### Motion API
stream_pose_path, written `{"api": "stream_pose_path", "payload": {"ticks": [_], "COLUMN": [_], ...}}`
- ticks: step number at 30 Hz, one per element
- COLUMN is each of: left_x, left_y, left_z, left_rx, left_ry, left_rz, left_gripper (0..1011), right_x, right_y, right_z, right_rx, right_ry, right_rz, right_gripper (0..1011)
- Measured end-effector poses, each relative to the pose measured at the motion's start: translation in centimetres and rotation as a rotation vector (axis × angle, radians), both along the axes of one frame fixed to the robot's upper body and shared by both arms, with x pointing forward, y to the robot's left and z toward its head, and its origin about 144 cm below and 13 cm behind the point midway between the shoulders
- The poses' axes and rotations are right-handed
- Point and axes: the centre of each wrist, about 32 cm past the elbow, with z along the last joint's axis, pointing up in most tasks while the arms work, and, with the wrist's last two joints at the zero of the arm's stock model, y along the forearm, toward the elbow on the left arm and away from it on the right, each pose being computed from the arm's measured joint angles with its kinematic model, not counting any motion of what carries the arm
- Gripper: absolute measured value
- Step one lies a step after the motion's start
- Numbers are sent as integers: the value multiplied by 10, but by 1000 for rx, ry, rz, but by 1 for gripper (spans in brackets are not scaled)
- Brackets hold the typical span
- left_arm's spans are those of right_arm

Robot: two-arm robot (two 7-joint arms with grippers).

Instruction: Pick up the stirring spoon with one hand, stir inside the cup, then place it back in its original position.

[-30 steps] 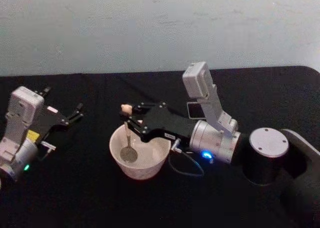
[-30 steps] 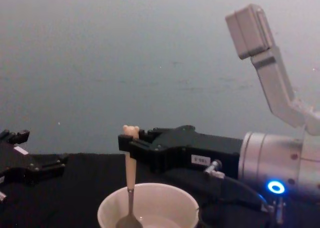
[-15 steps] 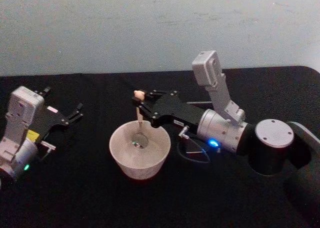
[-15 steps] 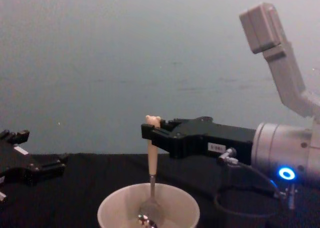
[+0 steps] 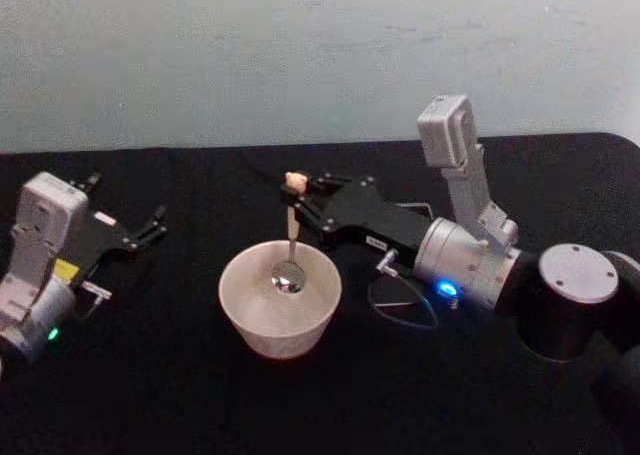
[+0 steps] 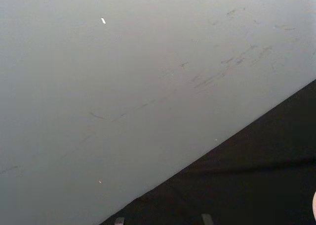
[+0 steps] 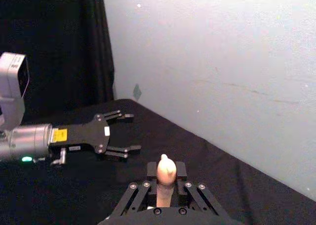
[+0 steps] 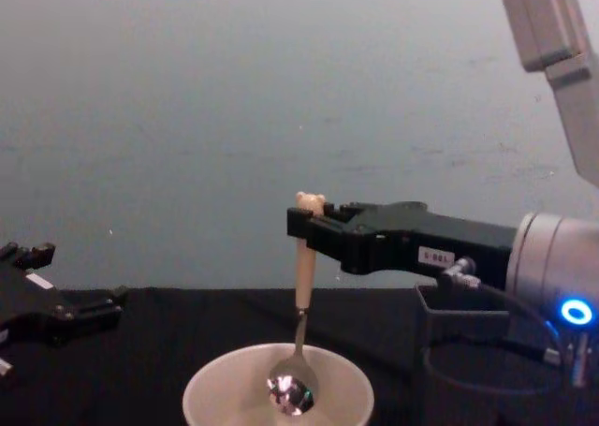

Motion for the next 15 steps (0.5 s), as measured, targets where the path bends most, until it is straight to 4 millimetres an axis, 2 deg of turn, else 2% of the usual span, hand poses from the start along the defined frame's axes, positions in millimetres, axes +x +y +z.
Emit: {"api": "stream_pose_path", "payload": {"ticks": [15], "left_x": [0], "left_y": [0], "left_z": [0], "left_rx": [0], "left_ry": [0], "left_rz": [0], "left_gripper": [1001], "right_x": [-15], "right_y": [-3], "right_z": [14], "right_rx": [83], "right_ry": [64], "right_rz": [-85], "right_gripper": [214]}}
